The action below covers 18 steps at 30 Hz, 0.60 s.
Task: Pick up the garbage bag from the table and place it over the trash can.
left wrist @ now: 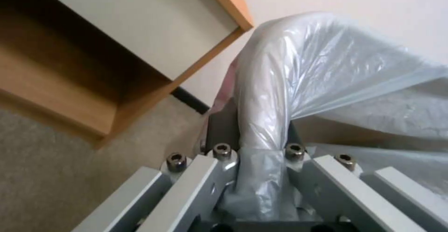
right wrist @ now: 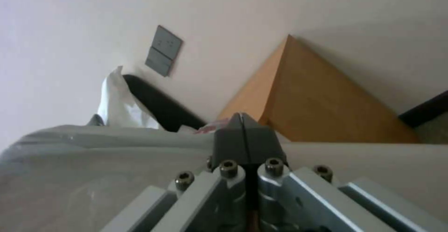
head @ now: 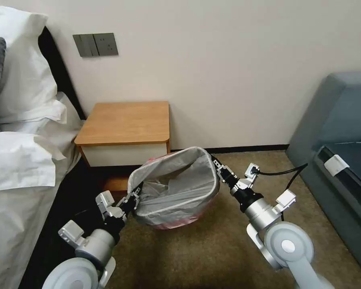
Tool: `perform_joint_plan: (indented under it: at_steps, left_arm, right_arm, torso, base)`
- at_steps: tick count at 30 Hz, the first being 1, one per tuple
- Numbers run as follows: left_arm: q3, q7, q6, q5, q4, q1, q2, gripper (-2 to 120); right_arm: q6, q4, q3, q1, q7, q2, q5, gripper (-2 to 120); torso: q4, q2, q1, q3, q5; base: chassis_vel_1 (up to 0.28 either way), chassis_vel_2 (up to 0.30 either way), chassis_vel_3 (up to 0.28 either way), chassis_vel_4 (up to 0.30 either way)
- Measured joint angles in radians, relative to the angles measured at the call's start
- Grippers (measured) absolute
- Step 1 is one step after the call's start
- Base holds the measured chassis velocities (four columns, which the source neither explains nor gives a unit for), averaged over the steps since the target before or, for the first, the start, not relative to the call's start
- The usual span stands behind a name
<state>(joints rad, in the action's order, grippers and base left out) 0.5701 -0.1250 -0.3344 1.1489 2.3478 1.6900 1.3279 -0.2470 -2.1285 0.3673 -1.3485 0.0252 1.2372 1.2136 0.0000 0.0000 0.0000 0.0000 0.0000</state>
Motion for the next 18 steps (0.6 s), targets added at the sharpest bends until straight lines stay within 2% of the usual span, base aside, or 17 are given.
perform_joint_plan:
  at_steps: [6, 8, 9, 12, 13, 16, 18]
  left_arm:
    - [0.003, 0.016, -0.001, 0.003, 0.005, 0.005, -0.001, 5]
    - [0.006, 0.016, 0.003, 0.002, -0.003, 0.001, -0.002, 5]
    - [0.006, 0.016, 0.003, 0.002, -0.003, 0.001, -0.002, 5]
    - [0.009, 0.012, 0.006, -0.001, -0.018, -0.012, -0.001, 5]
    - [0.009, 0.012, 0.006, -0.001, -0.018, -0.012, -0.001, 5]
    - [0.009, -0.014, 0.006, -0.004, -0.03, -0.029, 0.0, 5]
    - [0.011, -0.025, 0.009, -0.005, -0.034, -0.036, 0.0, 5]
  right_arm:
    - [0.003, 0.017, -0.002, 0.008, -0.001, 0.001, -0.031, 2]
    - [0.003, 0.003, -0.002, -0.008, 0.001, -0.006, -0.046, 10]
    - [0.003, 0.003, -0.002, -0.008, 0.001, -0.006, -0.046, 10]
    - [0.003, -0.017, 0.01, -0.042, 0.01, -0.03, -0.071, 25]
    - [0.003, -0.017, 0.01, -0.042, 0.01, -0.03, -0.071, 25]
    - [0.007, -0.032, 0.028, -0.072, 0.019, -0.057, -0.092, 40]
    - [0.008, -0.04, 0.032, -0.079, 0.019, -0.065, -0.092, 43]
  torso:
    - [0.0, 0.0, 0.0, 0.0, 0.0002]
    - [0.0, 0.0, 0.0, 0.0, -0.0001]
    - [0.0, 0.0, 0.0, 0.0, -0.0001]
    - [0.0, 0.0, 0.0, 0.0, 0.0]
    - [0.0, 0.0, 0.0, 0.0, 0.0]
    - [-0.0001, 0.0, 0.0, 0.0, 0.0]
    - [-0.0001, 0.0, 0.0, 0.0, 0.0001]
  base:
    - [0.0, 0.0, 0.0, 0.0]
    - [0.0, 0.0, 0.0, 0.0]
    - [0.0, 0.0, 0.0, 0.0]
    - [0.0, 0.0, 0.0, 0.0]
    - [0.0, 0.0, 0.0, 0.0]
    - [0.0, 0.0, 0.0, 0.0]
    - [0.0, 0.0, 0.0, 0.0]
